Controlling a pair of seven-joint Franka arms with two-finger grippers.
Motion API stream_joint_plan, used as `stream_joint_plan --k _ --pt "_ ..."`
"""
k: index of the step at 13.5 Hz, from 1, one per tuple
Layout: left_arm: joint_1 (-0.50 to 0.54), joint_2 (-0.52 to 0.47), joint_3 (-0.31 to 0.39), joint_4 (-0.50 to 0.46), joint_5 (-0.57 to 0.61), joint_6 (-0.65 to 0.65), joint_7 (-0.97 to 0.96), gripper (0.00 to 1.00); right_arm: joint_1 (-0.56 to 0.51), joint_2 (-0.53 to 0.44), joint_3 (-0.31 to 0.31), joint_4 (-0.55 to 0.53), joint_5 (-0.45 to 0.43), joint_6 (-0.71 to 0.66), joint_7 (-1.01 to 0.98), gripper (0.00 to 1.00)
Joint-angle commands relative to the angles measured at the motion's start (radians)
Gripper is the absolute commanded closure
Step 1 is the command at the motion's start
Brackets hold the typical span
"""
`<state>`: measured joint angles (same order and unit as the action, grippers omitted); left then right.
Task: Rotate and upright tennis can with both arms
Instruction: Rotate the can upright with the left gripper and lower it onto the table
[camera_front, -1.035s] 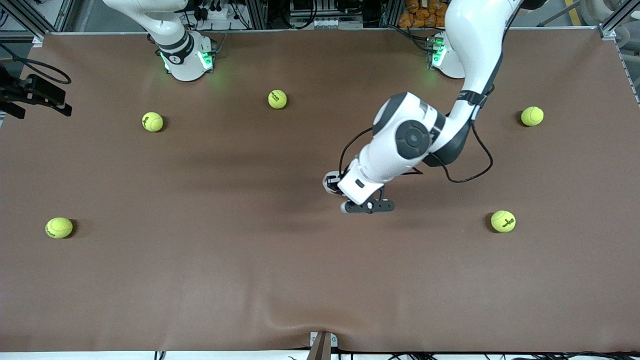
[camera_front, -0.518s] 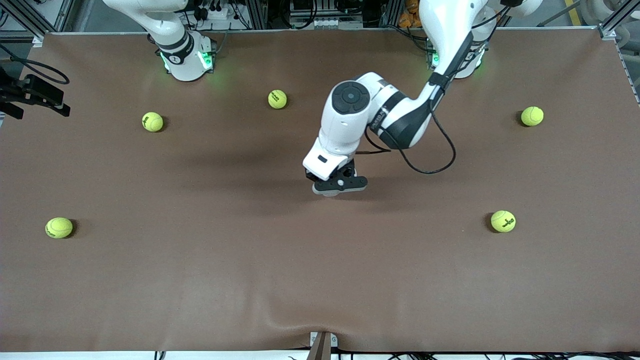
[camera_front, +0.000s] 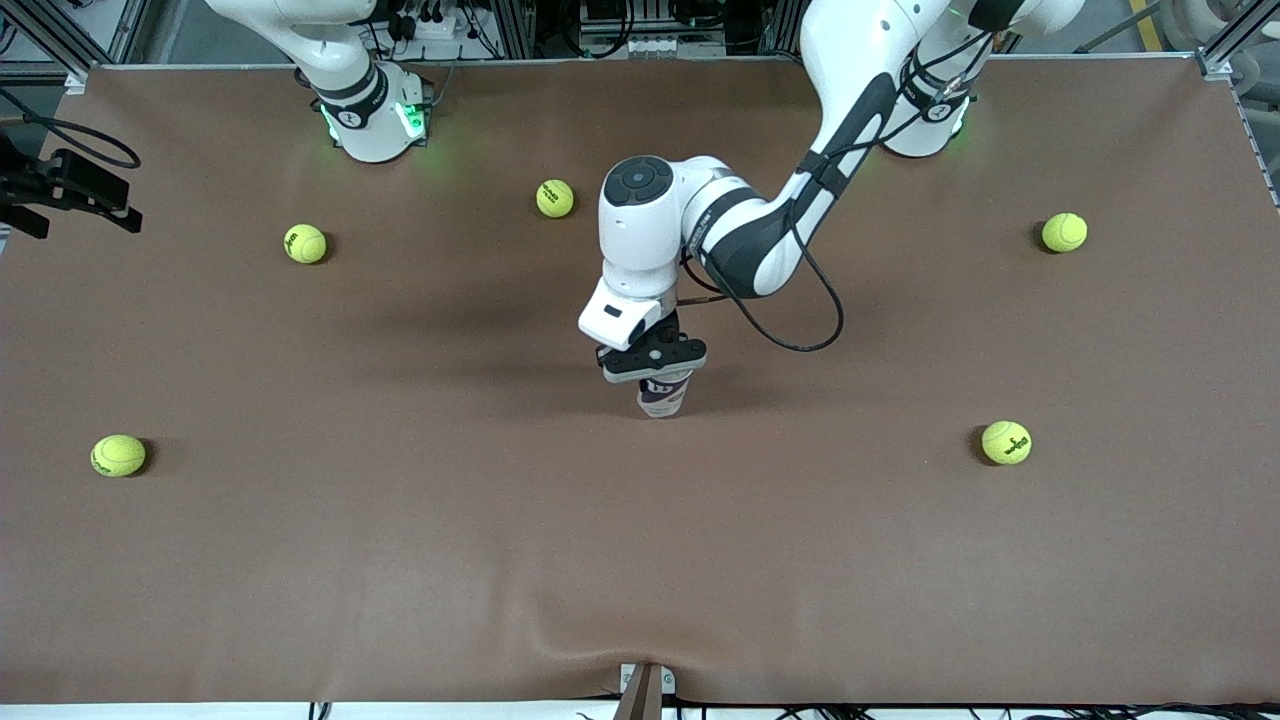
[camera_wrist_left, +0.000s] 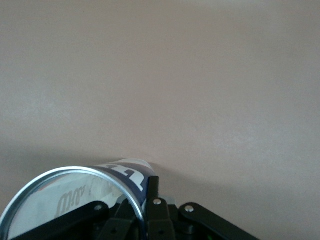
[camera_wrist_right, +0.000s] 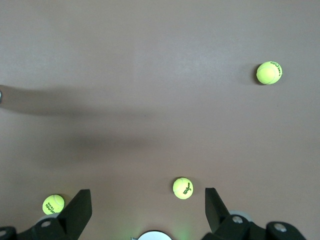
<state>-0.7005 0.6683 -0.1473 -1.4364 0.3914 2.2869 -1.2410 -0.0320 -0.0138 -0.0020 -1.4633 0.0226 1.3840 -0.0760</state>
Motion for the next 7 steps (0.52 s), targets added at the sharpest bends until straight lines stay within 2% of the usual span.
stream_joint_plan --k 1,2,3,7 --pt "-0.011 0.017 0.008 0.028 0.029 0.003 -0.028 0.83 -0.012 -0.015 0.0 -0.019 0.011 -0.002 -0.024 0.0" --pt "-0.011 0.016 0.006 0.028 0.029 0.002 -0.028 0.48 -0.012 -0.015 0.0 -0.019 0.011 -0.002 -0.031 0.0" --pt "-0.011 0.016 0.006 0.028 0.029 0.003 -0.023 0.0 -0.012 -0.015 -0.001 -0.019 0.011 -0.002 -0.034 0.0" --pt "-0.007 0.002 0.008 0.031 0.026 0.002 -0.011 0.0 -0.012 -0.015 -0.001 -0.019 0.011 -0.005 -0.034 0.0"
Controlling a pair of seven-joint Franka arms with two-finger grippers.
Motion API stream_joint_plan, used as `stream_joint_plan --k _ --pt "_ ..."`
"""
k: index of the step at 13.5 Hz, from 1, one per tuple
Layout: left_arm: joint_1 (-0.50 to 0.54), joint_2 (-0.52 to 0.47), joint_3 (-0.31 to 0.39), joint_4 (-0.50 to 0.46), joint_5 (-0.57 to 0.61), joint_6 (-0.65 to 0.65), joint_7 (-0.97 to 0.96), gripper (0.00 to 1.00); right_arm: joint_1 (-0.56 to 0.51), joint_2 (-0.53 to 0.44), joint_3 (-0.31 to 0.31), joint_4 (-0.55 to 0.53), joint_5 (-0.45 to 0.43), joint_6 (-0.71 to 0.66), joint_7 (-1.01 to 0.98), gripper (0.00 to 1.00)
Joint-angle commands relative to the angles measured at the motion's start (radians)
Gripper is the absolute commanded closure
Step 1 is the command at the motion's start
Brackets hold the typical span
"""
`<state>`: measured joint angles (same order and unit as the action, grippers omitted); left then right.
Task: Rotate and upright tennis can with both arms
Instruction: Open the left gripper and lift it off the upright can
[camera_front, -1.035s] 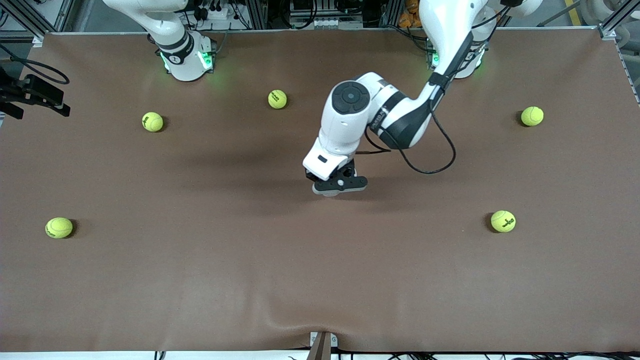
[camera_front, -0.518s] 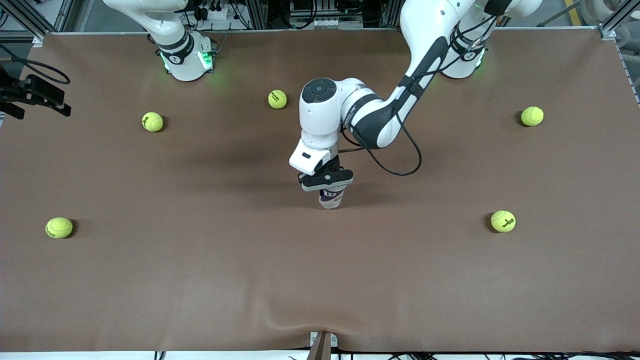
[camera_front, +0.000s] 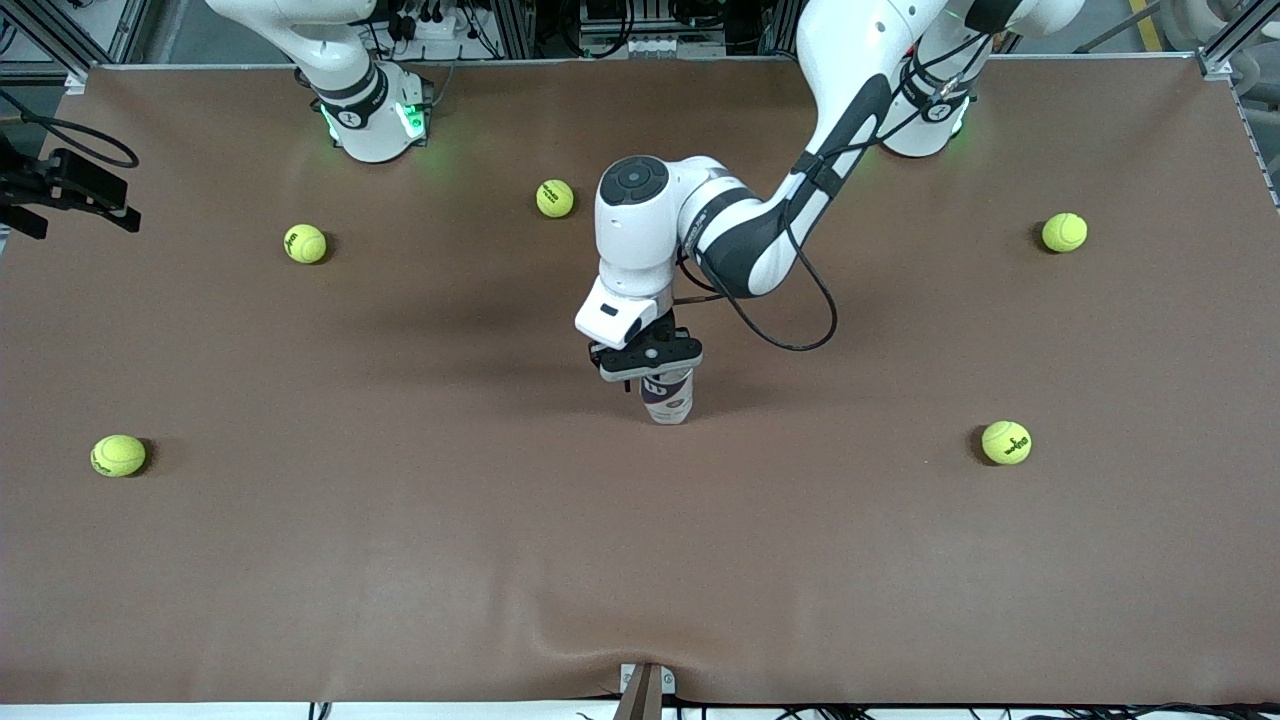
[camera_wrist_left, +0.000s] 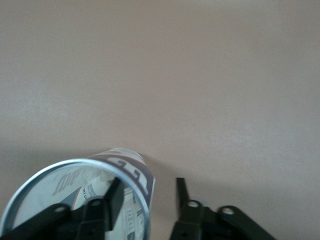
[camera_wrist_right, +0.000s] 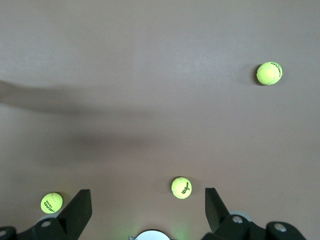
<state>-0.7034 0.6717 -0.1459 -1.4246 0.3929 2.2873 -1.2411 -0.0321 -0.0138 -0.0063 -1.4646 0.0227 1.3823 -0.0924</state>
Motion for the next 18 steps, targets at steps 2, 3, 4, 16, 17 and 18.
stream_joint_plan --k 2,3,4,16,17,18 --pt "-0.002 -0.032 0.006 0.019 0.024 -0.011 -0.012 0.0 -0.012 -0.015 0.003 -0.017 0.011 -0.011 -0.018 0.0" --pt "0.004 -0.052 0.006 0.019 0.023 -0.026 -0.012 0.0 -0.012 -0.015 0.003 -0.017 0.011 -0.011 -0.018 0.0" --pt "0.008 -0.073 0.008 0.019 0.021 -0.058 -0.011 0.0 -0.012 -0.015 0.003 -0.017 0.011 -0.012 -0.018 0.0" --pt "0.257 -0.392 0.0 0.013 -0.213 -0.388 0.129 0.0 -0.002 -0.017 -0.034 -0.014 -0.013 -0.017 0.018 0.0" --pt "0.287 -0.418 0.0 0.013 -0.236 -0.422 0.168 0.0 0.0 -0.017 -0.034 -0.014 -0.015 -0.02 0.066 0.0" --pt "0.323 -0.444 -0.001 0.015 -0.252 -0.455 0.231 0.0 -0.002 -0.018 -0.034 -0.013 -0.015 -0.026 0.091 0.0"
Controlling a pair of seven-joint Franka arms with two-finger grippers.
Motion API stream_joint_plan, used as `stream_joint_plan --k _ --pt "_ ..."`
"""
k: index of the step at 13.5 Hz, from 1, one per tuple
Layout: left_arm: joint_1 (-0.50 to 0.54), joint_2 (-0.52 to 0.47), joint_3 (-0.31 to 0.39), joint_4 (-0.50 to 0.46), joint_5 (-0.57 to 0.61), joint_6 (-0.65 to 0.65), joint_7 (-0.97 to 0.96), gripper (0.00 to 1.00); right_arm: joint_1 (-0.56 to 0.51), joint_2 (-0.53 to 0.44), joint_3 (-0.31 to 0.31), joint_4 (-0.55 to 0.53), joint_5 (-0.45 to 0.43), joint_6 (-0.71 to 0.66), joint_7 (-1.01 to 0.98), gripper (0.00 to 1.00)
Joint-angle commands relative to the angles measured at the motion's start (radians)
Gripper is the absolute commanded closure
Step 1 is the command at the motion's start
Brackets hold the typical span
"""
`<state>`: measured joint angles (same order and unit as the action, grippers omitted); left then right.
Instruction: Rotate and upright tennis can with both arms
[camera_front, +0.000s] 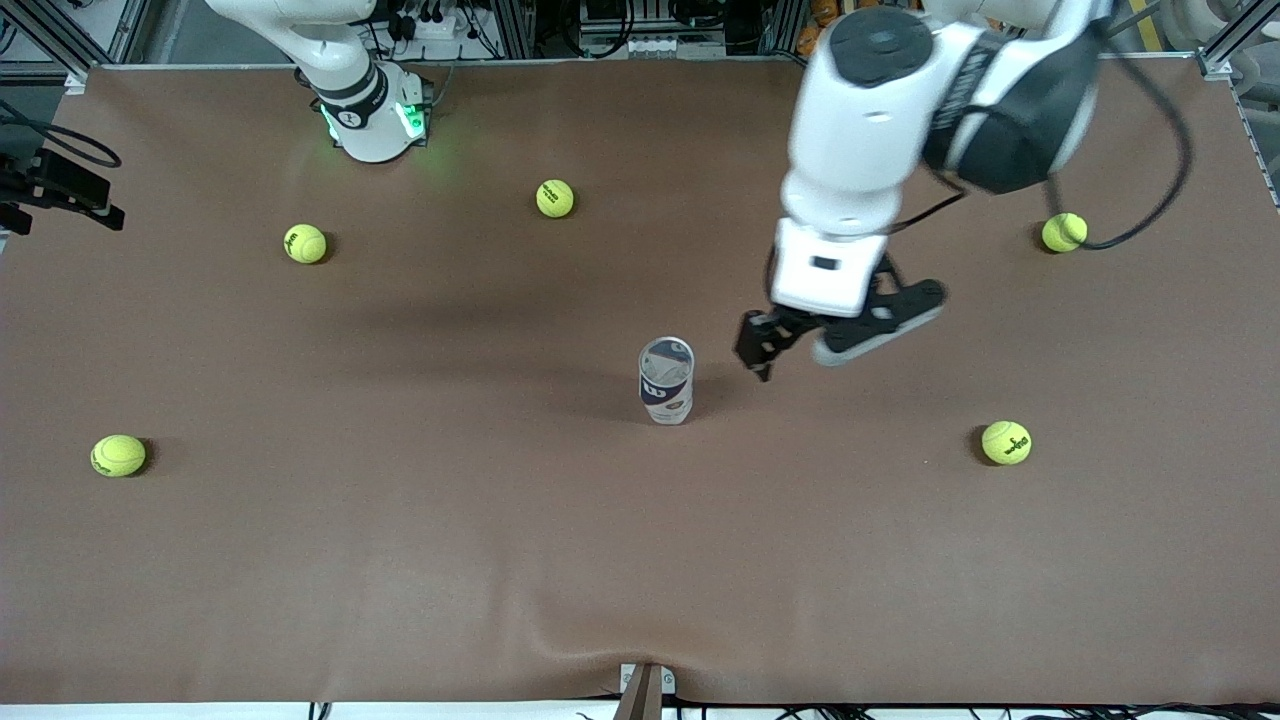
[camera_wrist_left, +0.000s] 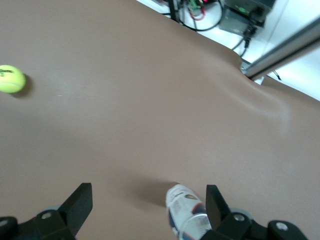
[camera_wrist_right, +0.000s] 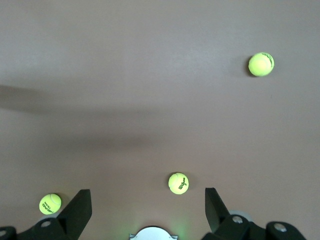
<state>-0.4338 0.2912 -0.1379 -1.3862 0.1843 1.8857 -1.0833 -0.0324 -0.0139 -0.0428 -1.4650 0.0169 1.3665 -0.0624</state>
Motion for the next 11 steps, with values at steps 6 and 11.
stream_joint_plan --k 6,11 --pt "0.268 -0.162 -0.009 -0.039 -0.157 -0.27 0.524 0.0 0.005 -0.017 0.011 -0.011 -0.028 0.008 0.056 0.0" --pt "0.366 -0.26 -0.009 -0.172 -0.158 -0.304 0.781 0.0 0.011 -0.018 0.012 -0.011 -0.028 0.008 0.055 0.0"
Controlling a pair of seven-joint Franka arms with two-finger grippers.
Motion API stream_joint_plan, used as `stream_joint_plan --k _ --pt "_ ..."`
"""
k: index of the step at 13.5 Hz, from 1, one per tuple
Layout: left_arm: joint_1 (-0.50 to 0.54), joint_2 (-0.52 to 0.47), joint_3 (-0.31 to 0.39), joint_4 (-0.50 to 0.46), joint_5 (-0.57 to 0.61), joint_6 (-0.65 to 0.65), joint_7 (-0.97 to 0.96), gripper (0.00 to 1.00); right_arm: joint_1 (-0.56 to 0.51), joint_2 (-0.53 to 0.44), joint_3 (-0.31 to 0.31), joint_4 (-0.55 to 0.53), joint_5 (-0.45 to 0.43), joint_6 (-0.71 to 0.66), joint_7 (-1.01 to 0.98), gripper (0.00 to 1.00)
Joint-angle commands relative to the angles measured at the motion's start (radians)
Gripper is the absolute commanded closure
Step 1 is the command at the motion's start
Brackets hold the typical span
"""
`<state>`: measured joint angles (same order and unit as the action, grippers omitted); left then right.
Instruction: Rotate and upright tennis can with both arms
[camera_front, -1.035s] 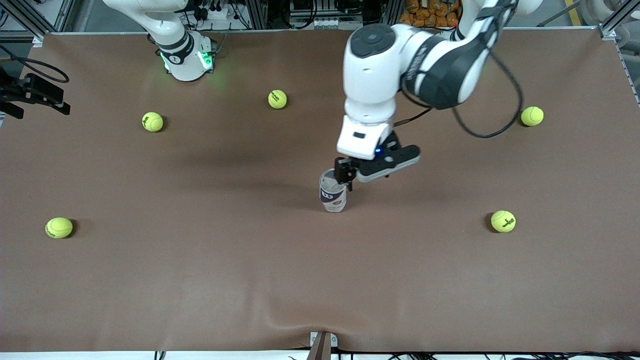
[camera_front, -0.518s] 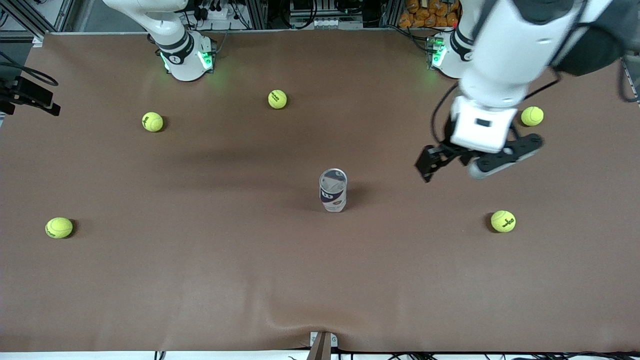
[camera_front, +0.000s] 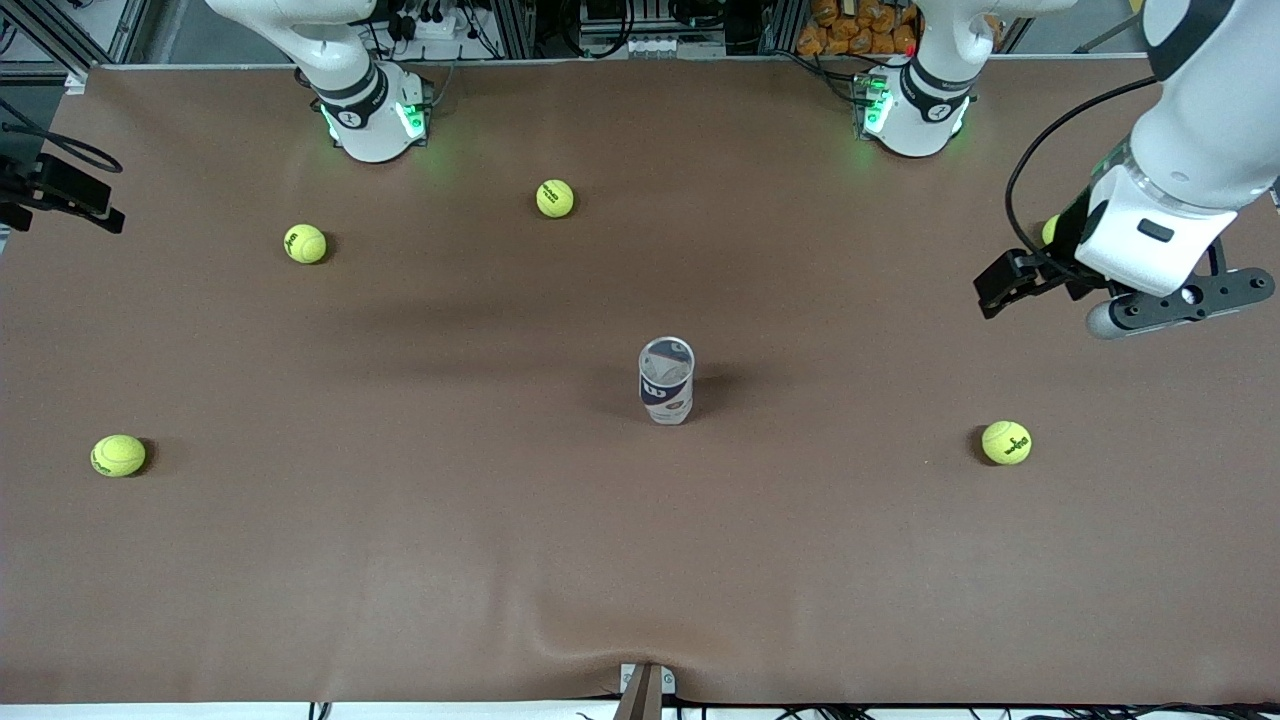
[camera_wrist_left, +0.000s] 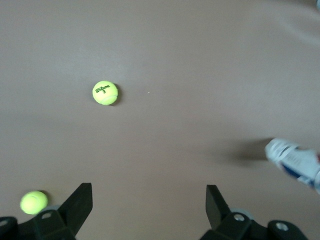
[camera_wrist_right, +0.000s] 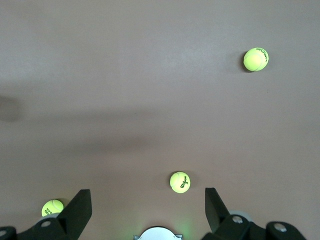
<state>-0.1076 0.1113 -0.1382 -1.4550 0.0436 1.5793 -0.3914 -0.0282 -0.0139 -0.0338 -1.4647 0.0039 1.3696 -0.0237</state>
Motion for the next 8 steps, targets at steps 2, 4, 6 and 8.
stream_joint_plan --k 2,4,6,8 --pt "0.048 -0.139 -0.008 -0.181 -0.024 0.016 0.104 0.0 0.007 -0.023 0.003 -0.013 -0.016 0.003 0.016 0.0" --pt "0.086 -0.189 -0.003 -0.237 -0.056 0.016 0.112 0.0 0.005 -0.024 0.003 -0.013 -0.021 0.003 0.016 0.0" --pt "0.117 -0.231 -0.001 -0.277 -0.068 0.018 0.161 0.0 0.005 -0.026 0.002 -0.013 -0.024 0.003 0.016 0.0" --pt "0.131 -0.236 -0.001 -0.277 -0.07 0.022 0.203 0.0 0.005 -0.026 0.002 -0.013 -0.024 0.003 0.016 0.0"
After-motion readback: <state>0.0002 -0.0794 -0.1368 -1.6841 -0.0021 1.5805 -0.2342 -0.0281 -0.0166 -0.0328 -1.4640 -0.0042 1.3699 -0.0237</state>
